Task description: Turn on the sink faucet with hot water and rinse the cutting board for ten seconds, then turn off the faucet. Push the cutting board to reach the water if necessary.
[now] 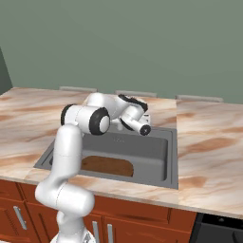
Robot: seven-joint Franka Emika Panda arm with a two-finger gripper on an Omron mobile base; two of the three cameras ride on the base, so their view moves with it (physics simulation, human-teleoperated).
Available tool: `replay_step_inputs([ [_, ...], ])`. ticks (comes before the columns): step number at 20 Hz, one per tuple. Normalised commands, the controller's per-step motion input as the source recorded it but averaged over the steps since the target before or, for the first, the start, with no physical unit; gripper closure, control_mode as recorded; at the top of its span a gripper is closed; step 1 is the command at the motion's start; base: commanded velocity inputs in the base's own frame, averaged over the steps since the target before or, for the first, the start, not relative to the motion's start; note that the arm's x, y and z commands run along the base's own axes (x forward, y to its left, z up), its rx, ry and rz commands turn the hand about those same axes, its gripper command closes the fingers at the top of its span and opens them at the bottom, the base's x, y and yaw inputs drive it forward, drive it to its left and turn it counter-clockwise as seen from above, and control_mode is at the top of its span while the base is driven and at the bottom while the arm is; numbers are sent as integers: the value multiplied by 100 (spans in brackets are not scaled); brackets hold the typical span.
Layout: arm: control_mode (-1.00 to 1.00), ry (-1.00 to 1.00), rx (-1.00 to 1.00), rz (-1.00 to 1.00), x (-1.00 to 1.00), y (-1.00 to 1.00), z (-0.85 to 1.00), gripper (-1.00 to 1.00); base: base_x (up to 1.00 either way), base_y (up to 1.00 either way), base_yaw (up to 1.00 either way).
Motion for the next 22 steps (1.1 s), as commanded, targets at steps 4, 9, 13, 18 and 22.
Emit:
replay_step_inputs([
  [4, -100, 0, 0, 0, 6, 0, 0, -100, 0, 0, 0],
  [9, -100, 0, 0, 0, 8, 0, 0, -100, 0, 0, 0],
  [13, -100, 0, 0, 0, 2, 0, 0, -100, 0, 0, 0],
  [18, -100, 0, 0, 0, 0, 0, 0, -100, 0, 0, 0],
  [22, -100, 0, 0, 0, 0, 0, 0, -100, 0, 0, 0],
])
